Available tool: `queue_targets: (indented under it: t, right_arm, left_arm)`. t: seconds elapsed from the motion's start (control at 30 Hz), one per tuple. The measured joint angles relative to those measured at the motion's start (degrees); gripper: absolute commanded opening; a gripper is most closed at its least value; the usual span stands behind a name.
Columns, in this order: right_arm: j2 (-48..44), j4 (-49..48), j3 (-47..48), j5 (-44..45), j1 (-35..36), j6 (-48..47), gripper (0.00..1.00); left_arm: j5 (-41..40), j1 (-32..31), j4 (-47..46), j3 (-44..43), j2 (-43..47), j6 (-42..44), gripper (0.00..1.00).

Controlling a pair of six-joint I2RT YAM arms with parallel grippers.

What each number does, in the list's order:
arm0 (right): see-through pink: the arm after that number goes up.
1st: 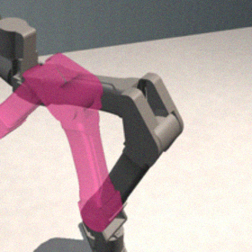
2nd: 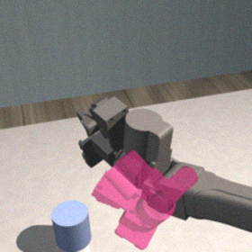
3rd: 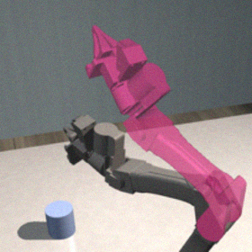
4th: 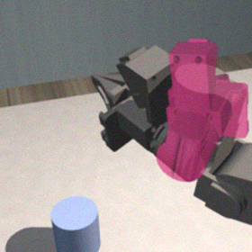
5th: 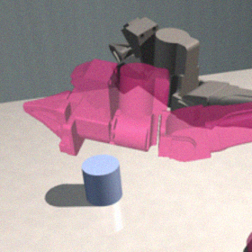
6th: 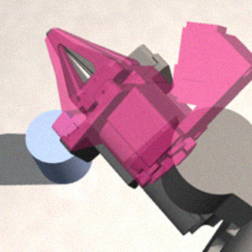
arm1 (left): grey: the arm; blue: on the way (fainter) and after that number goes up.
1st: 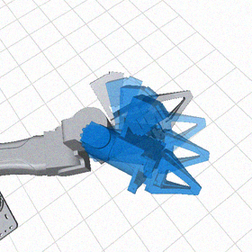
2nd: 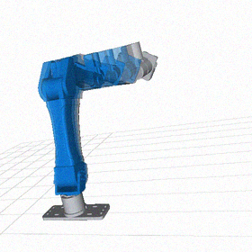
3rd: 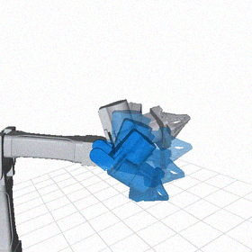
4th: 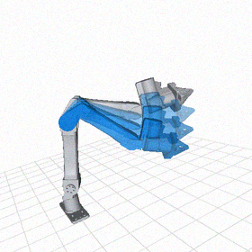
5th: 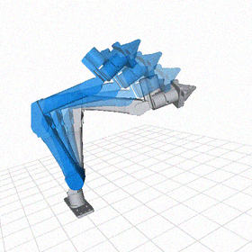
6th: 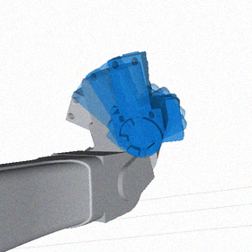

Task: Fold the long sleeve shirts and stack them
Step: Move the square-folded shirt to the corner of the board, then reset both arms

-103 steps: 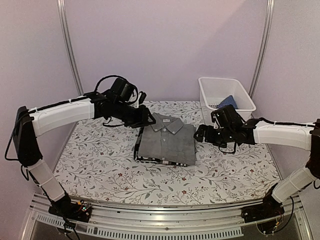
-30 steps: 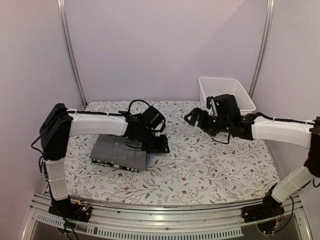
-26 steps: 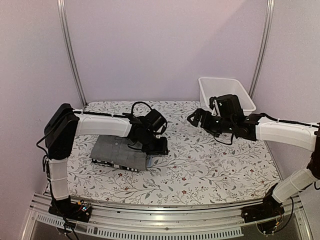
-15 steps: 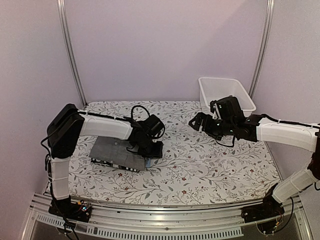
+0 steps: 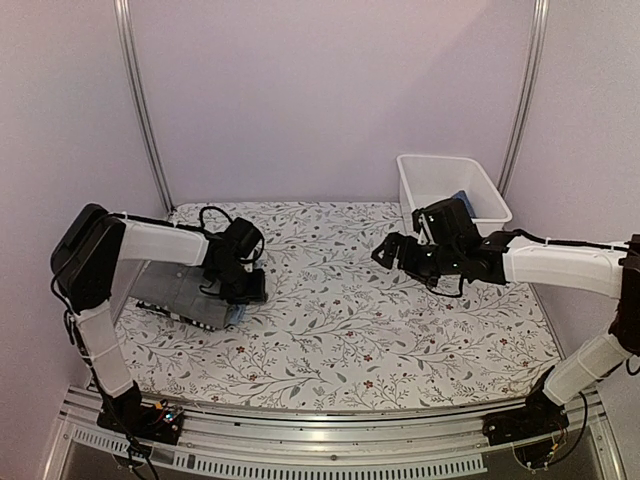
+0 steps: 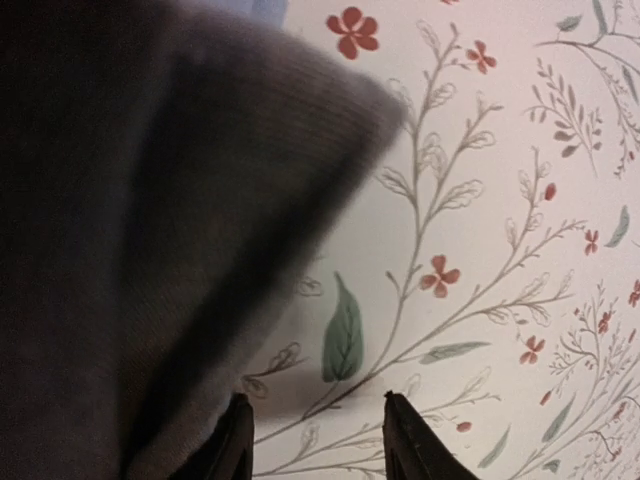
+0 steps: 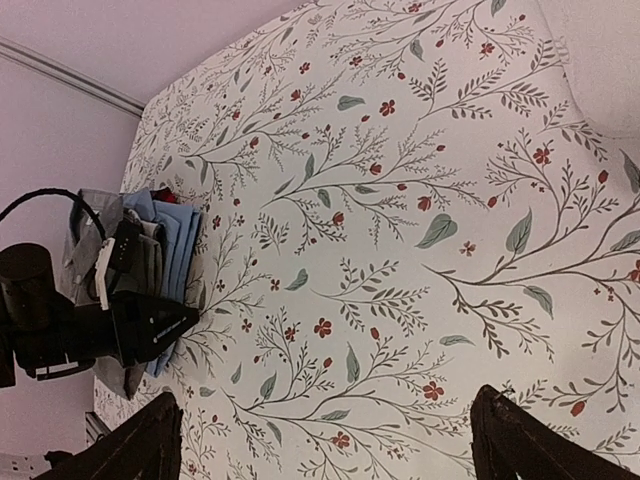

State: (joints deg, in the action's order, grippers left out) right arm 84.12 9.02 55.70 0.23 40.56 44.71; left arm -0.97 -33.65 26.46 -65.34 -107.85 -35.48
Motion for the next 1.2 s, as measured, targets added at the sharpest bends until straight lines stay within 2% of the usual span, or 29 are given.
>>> queue_targets:
  t: [0.3,0.53,0.8,0.9,1.2]
  right_arm:
    - [1.4,-0.3,0.2,-1.9,0.5,-0.6,0.99]
    - [1.5,-0.4,0.2,-2.4,0.8,-0.7,0.99]
    - [1.5,-0.3,0.2,-2.3,1.3,-1.1,0.99]
    - [1.5,0.1,0.2,-2.3,1.4,-1.4,0.99]
    - [1.2,1.7,3.3,0.3,2.6,-3.5,0.99]
  left_arm:
    - [0.4,12.3,0.8,2.1,2.3,4.0,0.45]
    - [1.4,16.0,1.3,1.2,2.3,5.3,0.45]
    - [3.2,16.2,1.8,-1.5,2.4,5.8,0.44]
    - [4.2,15.4,1.9,-2.4,3.1,6.8,0.47]
    - [7.6,7.9,2.6,-9.4,11.6,9.7,0.7]
